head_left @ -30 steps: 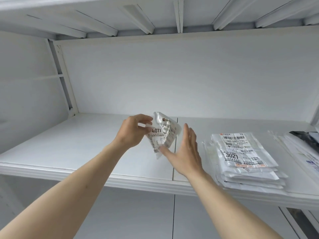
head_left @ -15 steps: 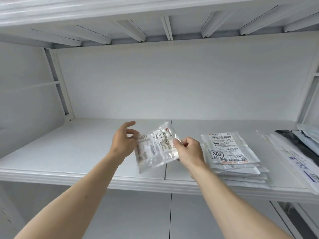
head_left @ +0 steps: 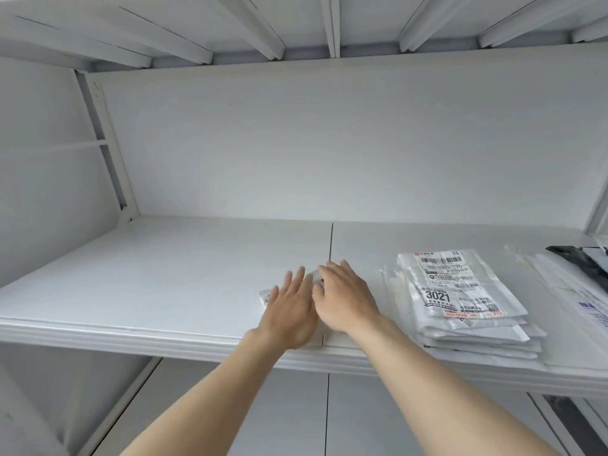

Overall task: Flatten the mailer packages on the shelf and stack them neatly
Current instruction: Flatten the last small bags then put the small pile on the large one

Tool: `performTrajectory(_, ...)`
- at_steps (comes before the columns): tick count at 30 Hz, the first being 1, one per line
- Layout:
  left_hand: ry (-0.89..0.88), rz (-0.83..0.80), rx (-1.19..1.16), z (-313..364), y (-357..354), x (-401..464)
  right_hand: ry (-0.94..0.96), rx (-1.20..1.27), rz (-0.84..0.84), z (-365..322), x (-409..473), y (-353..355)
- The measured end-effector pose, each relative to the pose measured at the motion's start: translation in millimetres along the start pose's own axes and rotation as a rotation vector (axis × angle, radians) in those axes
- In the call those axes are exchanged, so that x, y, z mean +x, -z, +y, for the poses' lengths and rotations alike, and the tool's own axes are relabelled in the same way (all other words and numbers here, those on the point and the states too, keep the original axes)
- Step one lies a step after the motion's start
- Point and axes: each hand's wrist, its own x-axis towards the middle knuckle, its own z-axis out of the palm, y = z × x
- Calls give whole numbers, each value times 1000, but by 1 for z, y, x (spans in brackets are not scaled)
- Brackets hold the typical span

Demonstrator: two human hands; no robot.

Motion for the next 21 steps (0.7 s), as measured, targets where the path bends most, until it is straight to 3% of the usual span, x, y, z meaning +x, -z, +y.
performTrajectory(3,-29,-89,200,-2,-17,0,17,-25,-167,-1,19,-15)
performTrajectory(7,-44,-124,260,0,-16,1,-15,-22,-300,5,26,-30)
performTrajectory(13,-26,-194,343,2,-12,6,-92,66,-327,11,25,-41)
performTrajectory(21,-12,-212,283,1,-14,7,-111,71,-373,12,27,-43)
